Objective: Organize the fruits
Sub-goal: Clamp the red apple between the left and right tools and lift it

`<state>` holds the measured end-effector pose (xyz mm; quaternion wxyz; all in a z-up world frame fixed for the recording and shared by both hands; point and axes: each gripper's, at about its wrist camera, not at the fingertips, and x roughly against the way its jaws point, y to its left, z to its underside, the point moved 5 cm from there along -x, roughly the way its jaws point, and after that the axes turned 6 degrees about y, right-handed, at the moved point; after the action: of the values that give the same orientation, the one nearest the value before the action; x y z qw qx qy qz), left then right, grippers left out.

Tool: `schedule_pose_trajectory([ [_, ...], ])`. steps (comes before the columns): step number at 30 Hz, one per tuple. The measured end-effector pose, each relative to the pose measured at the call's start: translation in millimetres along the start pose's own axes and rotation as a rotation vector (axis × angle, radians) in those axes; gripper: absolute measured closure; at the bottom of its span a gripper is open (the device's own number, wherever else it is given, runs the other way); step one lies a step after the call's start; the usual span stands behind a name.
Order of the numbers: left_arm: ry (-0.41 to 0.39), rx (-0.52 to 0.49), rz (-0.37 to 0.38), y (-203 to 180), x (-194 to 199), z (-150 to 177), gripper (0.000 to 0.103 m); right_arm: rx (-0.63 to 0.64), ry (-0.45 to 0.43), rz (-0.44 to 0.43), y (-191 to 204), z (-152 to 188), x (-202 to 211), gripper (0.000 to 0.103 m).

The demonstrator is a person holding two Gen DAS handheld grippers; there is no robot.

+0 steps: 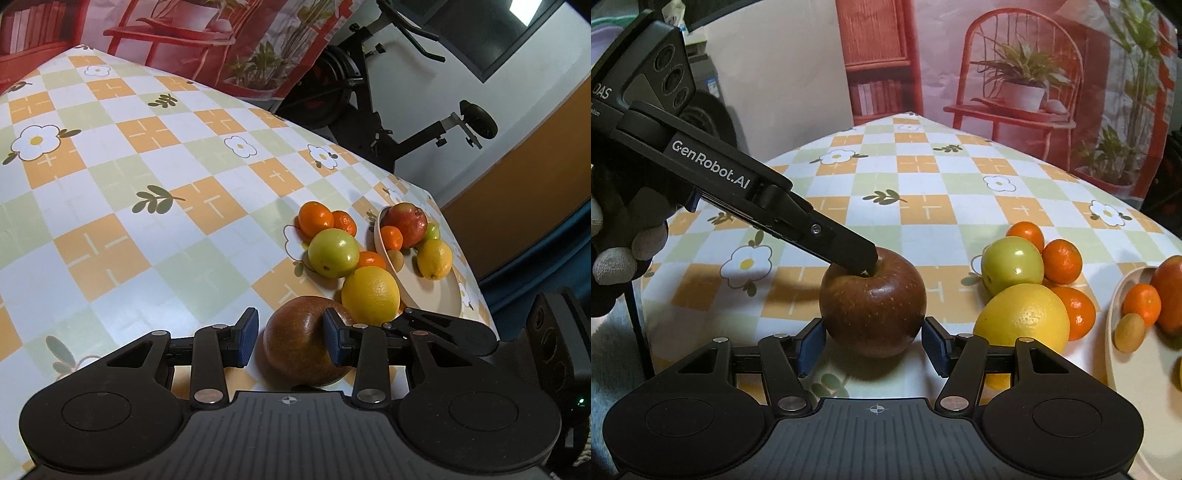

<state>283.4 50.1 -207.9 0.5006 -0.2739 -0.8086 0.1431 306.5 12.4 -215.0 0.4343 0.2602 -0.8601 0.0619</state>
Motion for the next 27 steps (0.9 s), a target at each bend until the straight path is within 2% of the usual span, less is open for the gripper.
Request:
schedule_pose_trajectory([
  [15,-0.024,0.022,-0.018,-6.9,1.9,-5.2,0.064,-0.062,-0.104,-0.018,-6.9,9.2,15.9,0.05],
  [27,-0.039,-0.038,-0.017,-49.7,5.2,-18.5,0.064,-0.117,-0.222,-0.007,-24.5,16.1,47.7,0.05],
])
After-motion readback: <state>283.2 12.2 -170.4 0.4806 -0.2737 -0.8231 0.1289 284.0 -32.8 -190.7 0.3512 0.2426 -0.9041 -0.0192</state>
